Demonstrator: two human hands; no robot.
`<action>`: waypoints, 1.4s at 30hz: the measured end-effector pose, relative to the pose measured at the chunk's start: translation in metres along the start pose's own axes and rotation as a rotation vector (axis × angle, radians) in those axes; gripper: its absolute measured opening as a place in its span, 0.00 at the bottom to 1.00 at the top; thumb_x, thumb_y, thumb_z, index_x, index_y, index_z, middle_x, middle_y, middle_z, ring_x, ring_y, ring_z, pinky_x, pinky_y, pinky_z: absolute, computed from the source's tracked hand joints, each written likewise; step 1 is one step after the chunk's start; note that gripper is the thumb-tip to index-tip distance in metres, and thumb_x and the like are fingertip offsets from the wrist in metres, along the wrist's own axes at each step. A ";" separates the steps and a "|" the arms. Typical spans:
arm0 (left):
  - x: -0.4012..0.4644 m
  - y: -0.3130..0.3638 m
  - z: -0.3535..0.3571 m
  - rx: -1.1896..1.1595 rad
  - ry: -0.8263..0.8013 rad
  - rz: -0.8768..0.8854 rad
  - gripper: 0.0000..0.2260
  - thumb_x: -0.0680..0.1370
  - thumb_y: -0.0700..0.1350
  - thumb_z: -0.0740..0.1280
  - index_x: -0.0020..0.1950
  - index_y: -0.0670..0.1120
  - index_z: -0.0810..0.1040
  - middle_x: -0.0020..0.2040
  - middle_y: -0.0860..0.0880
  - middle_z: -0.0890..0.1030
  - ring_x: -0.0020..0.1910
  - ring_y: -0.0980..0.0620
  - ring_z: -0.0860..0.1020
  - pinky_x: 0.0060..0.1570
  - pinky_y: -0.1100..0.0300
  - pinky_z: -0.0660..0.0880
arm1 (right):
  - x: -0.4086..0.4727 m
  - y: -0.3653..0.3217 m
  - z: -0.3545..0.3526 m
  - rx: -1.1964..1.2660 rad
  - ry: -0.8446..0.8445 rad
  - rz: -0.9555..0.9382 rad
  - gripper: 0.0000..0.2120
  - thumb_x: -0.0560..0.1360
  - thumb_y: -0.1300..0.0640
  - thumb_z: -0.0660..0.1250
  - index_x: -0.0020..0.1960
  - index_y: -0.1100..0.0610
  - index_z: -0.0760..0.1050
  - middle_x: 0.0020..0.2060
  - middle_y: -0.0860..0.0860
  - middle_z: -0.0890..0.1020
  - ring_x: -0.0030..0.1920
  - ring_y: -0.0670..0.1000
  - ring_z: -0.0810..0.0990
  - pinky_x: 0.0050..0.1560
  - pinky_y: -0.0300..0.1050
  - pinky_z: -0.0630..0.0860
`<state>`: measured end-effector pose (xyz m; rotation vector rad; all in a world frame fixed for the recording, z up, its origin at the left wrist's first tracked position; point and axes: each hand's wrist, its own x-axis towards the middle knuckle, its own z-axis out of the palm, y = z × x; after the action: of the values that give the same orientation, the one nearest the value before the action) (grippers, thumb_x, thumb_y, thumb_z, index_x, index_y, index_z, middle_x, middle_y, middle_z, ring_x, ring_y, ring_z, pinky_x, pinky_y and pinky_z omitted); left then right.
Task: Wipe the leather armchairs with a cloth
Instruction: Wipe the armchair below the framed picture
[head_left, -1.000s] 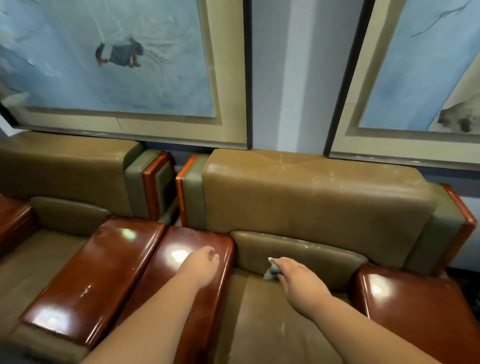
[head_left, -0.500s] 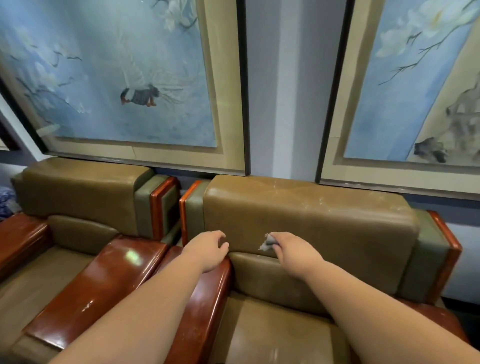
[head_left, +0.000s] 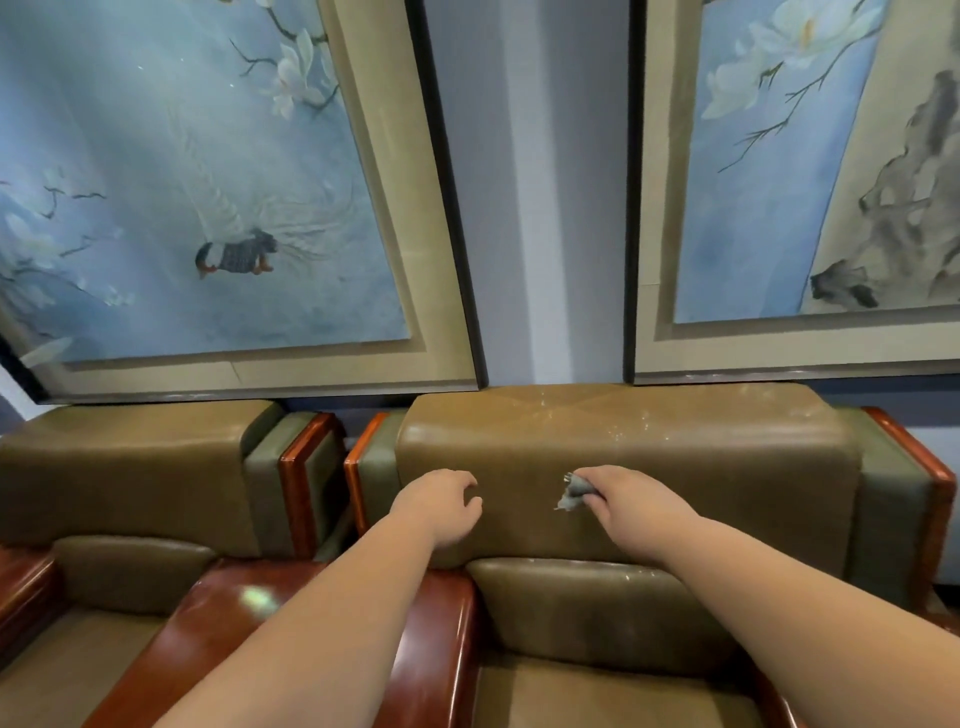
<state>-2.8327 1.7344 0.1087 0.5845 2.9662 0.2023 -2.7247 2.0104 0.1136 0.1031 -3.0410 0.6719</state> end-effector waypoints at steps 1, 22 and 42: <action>0.009 -0.006 0.002 -0.008 -0.005 -0.004 0.22 0.83 0.58 0.61 0.75 0.53 0.75 0.70 0.51 0.80 0.69 0.48 0.77 0.68 0.51 0.75 | 0.007 0.001 0.001 -0.001 -0.006 0.012 0.07 0.84 0.51 0.61 0.59 0.41 0.74 0.55 0.42 0.81 0.53 0.47 0.79 0.56 0.48 0.79; 0.264 -0.209 0.080 -0.177 0.221 -0.094 0.27 0.83 0.60 0.62 0.81 0.54 0.67 0.80 0.52 0.69 0.80 0.50 0.66 0.77 0.50 0.67 | 0.289 -0.027 0.138 0.079 -0.064 -0.025 0.14 0.85 0.48 0.59 0.70 0.40 0.70 0.66 0.42 0.78 0.61 0.47 0.78 0.63 0.47 0.77; 0.331 -0.258 0.120 -0.793 0.322 -0.084 0.30 0.81 0.54 0.53 0.85 0.51 0.61 0.84 0.52 0.63 0.80 0.61 0.60 0.81 0.57 0.58 | 0.500 -0.081 0.215 -0.189 -0.160 -0.248 0.29 0.86 0.41 0.50 0.85 0.49 0.53 0.84 0.52 0.56 0.84 0.52 0.50 0.83 0.52 0.48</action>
<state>-3.2161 1.6378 -0.0767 0.3296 2.8080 1.4814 -3.2195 1.8167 -0.0274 0.5425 -3.1439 0.3733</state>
